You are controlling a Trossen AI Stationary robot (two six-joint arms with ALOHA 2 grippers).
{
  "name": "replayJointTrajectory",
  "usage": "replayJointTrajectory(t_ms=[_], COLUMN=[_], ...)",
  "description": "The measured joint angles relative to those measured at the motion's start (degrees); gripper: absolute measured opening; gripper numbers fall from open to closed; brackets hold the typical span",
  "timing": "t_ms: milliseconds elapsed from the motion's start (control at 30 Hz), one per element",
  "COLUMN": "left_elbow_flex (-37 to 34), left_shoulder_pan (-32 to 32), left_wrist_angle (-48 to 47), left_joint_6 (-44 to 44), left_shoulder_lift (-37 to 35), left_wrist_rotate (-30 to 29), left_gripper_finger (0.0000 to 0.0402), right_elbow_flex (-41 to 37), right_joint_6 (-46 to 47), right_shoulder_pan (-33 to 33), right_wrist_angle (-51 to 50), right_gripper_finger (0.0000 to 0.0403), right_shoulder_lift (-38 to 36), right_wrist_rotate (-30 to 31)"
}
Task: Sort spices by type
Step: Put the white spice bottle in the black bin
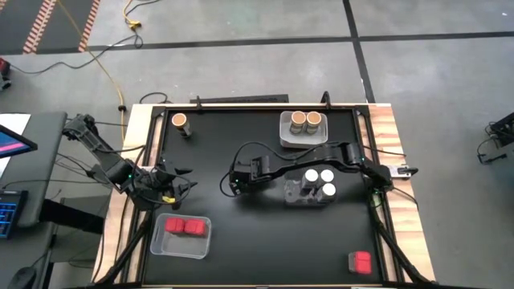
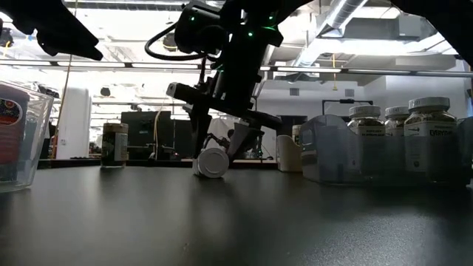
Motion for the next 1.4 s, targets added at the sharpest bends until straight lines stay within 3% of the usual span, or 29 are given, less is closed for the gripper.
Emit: replayJointTrajectory(t_ms=[400,800,1000,1100,1400], left_elbow_flex=[0.0,0.0,0.0,0.0,0.0], left_shoulder_pan=[0.0,0.0,0.0,0.0,0.0], left_wrist_angle=[-0.3,-0.4,-0.4,-0.4,-0.4], left_joint_6=[-1.3,-1.6,-1.6,-1.6,-1.6], left_shoulder_lift=[0.0,0.0,0.0,0.0,0.0], left_wrist_rotate=[0.2,0.4,0.4,0.4,0.4], left_gripper_finger=[0.0222,0.0222,0.0222,0.0222,0.0222], right_elbow_flex=[0.8,3.4,8.4,12.3,25.8], right_joint_6=[2.3,-0.2,-3.5,-3.8,-4.0], right_shoulder_pan=[0.3,0.2,-0.6,-1.4,-5.7], right_wrist_angle=[0.4,-2.3,-8.9,-14.6,-26.4], right_gripper_finger=[0.0291,0.0227,0.0238,0.0239,0.0233], right_shoulder_lift=[3.4,3.6,3.6,3.6,3.5], right_wrist_rotate=[-1.5,-2.4,-3.4,-5.5,-21.4])
